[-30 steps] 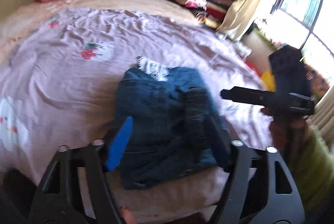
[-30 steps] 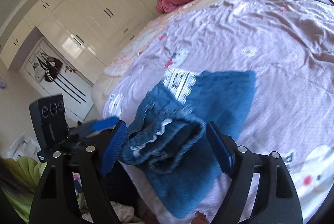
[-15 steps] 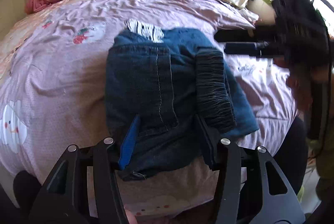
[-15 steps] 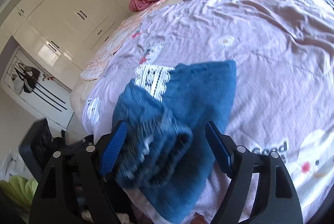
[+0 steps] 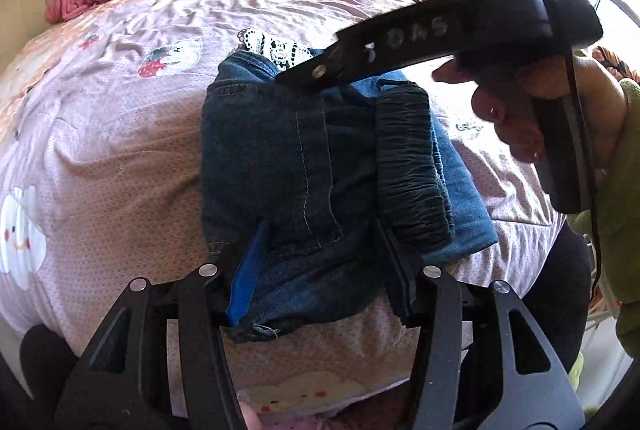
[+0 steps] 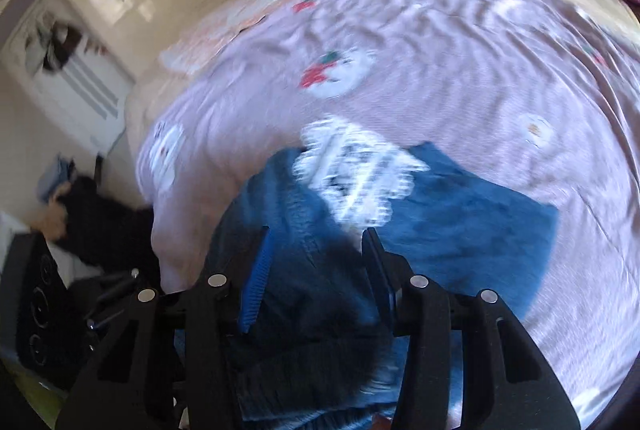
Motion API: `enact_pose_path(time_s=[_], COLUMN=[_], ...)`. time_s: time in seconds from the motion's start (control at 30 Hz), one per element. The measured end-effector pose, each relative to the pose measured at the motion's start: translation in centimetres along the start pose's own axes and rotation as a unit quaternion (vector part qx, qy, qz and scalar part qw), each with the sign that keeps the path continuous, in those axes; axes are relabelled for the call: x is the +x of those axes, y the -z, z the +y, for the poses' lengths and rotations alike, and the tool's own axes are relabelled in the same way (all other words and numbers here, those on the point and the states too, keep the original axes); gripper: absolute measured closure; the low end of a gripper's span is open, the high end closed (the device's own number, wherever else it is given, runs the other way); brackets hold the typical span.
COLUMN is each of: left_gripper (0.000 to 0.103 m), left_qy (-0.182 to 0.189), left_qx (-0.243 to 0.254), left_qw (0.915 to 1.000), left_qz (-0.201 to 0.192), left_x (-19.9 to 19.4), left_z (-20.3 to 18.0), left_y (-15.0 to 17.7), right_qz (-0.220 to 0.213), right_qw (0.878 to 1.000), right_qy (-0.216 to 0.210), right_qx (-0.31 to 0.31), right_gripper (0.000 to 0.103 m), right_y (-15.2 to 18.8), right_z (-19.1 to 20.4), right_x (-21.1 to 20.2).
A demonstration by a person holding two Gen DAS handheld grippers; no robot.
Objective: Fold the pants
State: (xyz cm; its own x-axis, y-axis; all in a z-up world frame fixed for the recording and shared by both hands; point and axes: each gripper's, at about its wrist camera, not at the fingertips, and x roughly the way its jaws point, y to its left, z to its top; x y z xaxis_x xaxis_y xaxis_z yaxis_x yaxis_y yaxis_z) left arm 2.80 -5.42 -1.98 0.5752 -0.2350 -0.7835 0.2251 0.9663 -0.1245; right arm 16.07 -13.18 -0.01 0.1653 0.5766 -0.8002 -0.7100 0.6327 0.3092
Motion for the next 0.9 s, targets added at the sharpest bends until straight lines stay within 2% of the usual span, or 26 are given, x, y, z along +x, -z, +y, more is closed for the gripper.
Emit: enact_pose_path(time_s=[0.07, 0.1, 0.13, 0.23, 0.33, 0.5, 0.57, 0.67, 0.8, 0.87, 0.9], left_gripper=[0.059, 0.059, 0.059, 0.057, 0.057, 0.057, 0.057, 0.057, 0.057, 0.057, 0.057], left_qy=[0.002, 0.004, 0.005, 0.008, 0.008, 0.005, 0.004, 0.007, 0.008, 0.008, 0.008], left_qx=[-0.004, -0.007, -0.009, -0.012, -0.012, -0.014, -0.015, -0.018, -0.02, -0.021, -0.021], left_qw=[1.0, 1.0, 1.0, 0.9999, 0.9999, 0.9999, 0.9999, 0.9998, 0.9998, 0.9997, 0.9997], left_qz=[0.0, 0.001, 0.001, 0.0, -0.002, -0.004, -0.003, -0.003, -0.002, -0.003, -0.003], left_x=[0.0, 0.0, 0.1, 0.0, 0.0, 0.0, 0.0, 0.0, -0.1, -0.2, -0.2], left_z=[0.2, 0.2, 0.4, 0.4, 0.4, 0.4, 0.4, 0.5, 0.4, 0.4, 0.3], left_y=[0.0, 0.0, 0.0, 0.0, 0.0, 0.0, -0.1, -0.1, 0.0, 0.0, 0.0], right_qz=[0.006, 0.01, 0.012, -0.007, -0.033, -0.003, -0.007, -0.031, -0.063, -0.076, -0.084], right_qw=[1.0, 0.999, 0.998, 0.995, 0.994, 0.993, 0.993, 0.994, 0.994, 0.992, 0.992], right_qy=[0.017, 0.029, 0.035, 0.07, 0.083, 0.112, 0.113, 0.104, 0.088, 0.086, 0.078], right_qx=[-0.019, -0.03, -0.041, -0.063, -0.057, -0.047, -0.037, 0.001, 0.034, 0.048, 0.056], right_gripper=[0.058, 0.064, 0.082, 0.099, 0.1, 0.1, 0.1, 0.098, 0.088, 0.07, 0.055], right_y=[0.1, 0.2, 0.3, 0.4, -0.5, -0.4, -0.3, -0.1, 0.4, 0.8, 1.4], right_z=[1.0, 1.4, 1.8, 2.7, 1.9, 0.5, 0.2, -0.6, -1.0, -1.0, -1.0], right_x=[0.7, 1.1, 1.4, 0.8, -0.7, 2.0, 2.5, 1.4, -1.9, -3.3, -4.3])
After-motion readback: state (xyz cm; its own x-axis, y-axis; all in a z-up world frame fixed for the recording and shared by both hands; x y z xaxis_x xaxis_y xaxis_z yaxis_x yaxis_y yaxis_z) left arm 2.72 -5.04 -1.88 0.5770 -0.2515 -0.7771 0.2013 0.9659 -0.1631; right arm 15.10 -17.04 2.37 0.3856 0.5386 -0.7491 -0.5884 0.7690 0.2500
